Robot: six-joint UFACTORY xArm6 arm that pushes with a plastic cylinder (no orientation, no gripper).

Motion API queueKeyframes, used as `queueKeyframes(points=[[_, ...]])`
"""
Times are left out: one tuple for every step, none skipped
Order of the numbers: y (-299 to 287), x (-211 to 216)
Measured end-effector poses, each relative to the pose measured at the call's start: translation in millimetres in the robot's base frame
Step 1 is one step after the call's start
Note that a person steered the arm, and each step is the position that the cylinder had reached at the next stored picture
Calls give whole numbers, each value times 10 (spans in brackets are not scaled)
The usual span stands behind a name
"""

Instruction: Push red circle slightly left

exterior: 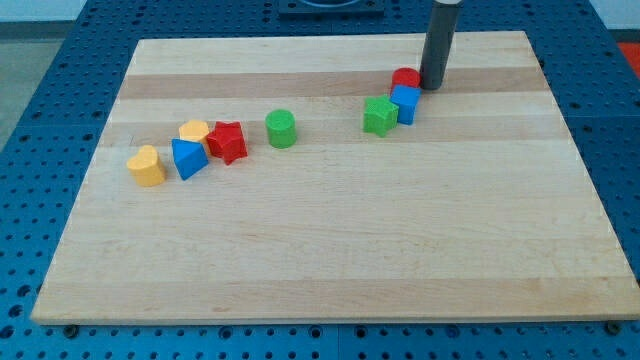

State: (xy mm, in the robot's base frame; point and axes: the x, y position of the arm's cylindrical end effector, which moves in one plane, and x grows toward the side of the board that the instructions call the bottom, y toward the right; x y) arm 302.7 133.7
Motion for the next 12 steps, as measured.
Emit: queueKeyframes(points=[[0,-12],[0,-28],[-14,-28],[-114,-28],[-208,-28],[-209,-28],[-194,-28],[-194,-28],[-193,18],[-193,119],[-193,192],[-193,294]])
